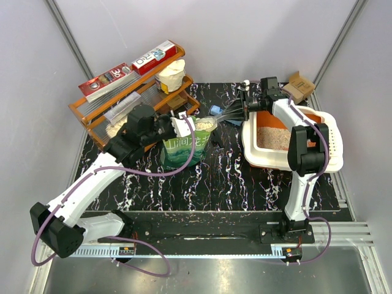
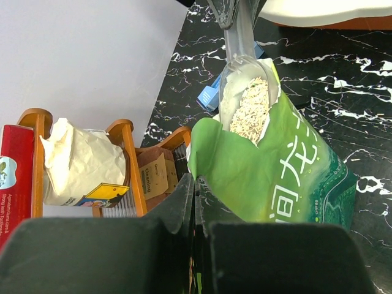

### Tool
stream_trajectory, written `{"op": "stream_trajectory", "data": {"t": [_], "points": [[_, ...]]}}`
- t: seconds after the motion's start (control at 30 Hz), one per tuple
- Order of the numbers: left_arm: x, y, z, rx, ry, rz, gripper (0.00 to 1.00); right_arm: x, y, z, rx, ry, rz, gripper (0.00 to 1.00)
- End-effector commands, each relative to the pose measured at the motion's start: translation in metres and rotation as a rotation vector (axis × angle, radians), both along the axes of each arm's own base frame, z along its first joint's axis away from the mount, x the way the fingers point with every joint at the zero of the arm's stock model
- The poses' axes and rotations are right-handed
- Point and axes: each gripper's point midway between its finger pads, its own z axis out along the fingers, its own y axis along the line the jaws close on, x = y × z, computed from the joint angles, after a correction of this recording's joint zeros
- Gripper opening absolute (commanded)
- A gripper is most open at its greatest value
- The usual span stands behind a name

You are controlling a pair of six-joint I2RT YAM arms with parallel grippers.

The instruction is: Fill the litter box with clean litter

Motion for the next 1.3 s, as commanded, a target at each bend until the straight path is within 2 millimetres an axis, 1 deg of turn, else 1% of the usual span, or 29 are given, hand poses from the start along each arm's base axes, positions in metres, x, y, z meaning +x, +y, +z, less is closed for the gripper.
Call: {"op": "stream_trajectory", "data": {"t": [0.0,0.03,0.1,0.13,0.17,0.2,0.23,0.27,0.3,0.33,0.37,0.4,0.5,0.53,0.6,0.63,0.77,0.8,0.83,0.9,0.93,1.1,1.27], "points": [[0.007,0.005,0.075,-0.109,-0.208,0.024,0.00,-0.001,-0.022,0.048,0.068,-0.121,-0.004,0.00],[0.008,0.004,0.075,-0.108,-0.207,0.026,0.00,-0.003,-0.030,0.056,0.077,-0.141,-0.013,0.00],[0.008,0.003,0.076,-0.110,-0.213,0.021,0.00,0.001,-0.041,0.057,0.051,-0.161,-0.066,0.00],[0.009,0.003,0.077,-0.113,-0.218,0.021,0.00,0.004,-0.038,0.051,0.038,-0.164,-0.074,0.00],[0.010,0.003,0.076,-0.113,-0.221,0.022,0.00,0.008,-0.030,0.041,0.016,-0.160,-0.082,0.00],[0.010,0.003,0.076,-0.117,-0.225,0.024,0.00,0.009,-0.015,0.026,0.010,-0.149,-0.049,0.00],[0.010,0.002,0.076,-0.116,-0.224,0.024,0.00,0.010,-0.009,0.016,0.003,-0.135,-0.038,0.00],[0.010,0.003,0.076,-0.115,-0.225,0.023,0.00,0.012,-0.006,0.006,-0.004,-0.103,-0.037,0.00],[0.009,0.003,0.078,-0.115,-0.229,0.021,0.00,0.012,-0.006,0.002,-0.009,-0.090,-0.042,0.00],[0.009,0.004,0.078,-0.113,-0.231,0.024,0.00,0.010,-0.006,0.002,-0.007,-0.091,-0.041,0.00],[0.008,0.005,0.079,-0.111,-0.238,0.023,0.00,0.007,-0.007,0.008,-0.001,-0.108,-0.037,0.00],[0.008,0.006,0.079,-0.110,-0.240,0.026,0.00,0.006,-0.011,0.008,0.000,-0.104,-0.043,0.00],[0.007,0.008,0.079,-0.112,-0.253,0.034,0.00,0.001,-0.013,0.011,0.002,-0.108,-0.045,0.00],[0.007,0.008,0.076,-0.105,-0.249,0.035,0.00,0.001,-0.014,0.012,0.003,-0.110,-0.048,0.00],[0.007,0.009,0.075,-0.092,-0.258,0.031,0.00,-0.001,-0.016,0.018,0.010,-0.121,-0.046,0.00],[0.006,0.008,0.077,-0.092,-0.266,0.027,0.00,-0.001,-0.020,0.021,0.013,-0.126,-0.053,0.00],[0.007,0.009,0.078,-0.091,-0.272,0.029,0.00,-0.004,-0.034,0.034,0.031,-0.127,-0.071,0.00],[0.008,0.010,0.076,-0.088,-0.272,0.033,0.00,-0.006,-0.036,0.036,0.038,-0.124,-0.069,0.00],[0.009,0.010,0.070,-0.083,-0.268,0.039,0.00,-0.007,-0.037,0.038,0.042,-0.123,-0.067,0.00],[0.010,0.012,0.069,-0.089,-0.277,0.051,0.00,-0.009,-0.041,0.041,0.050,-0.126,-0.069,0.00],[0.010,0.012,0.067,-0.088,-0.273,0.051,0.00,-0.010,-0.042,0.042,0.051,-0.124,-0.071,0.00],[0.009,0.013,0.067,-0.090,-0.272,0.053,0.00,-0.013,-0.051,0.046,0.059,-0.127,-0.082,0.00],[0.008,0.014,0.065,-0.090,-0.270,0.056,0.00,-0.018,-0.051,0.047,0.061,-0.138,-0.081,0.00]]}}
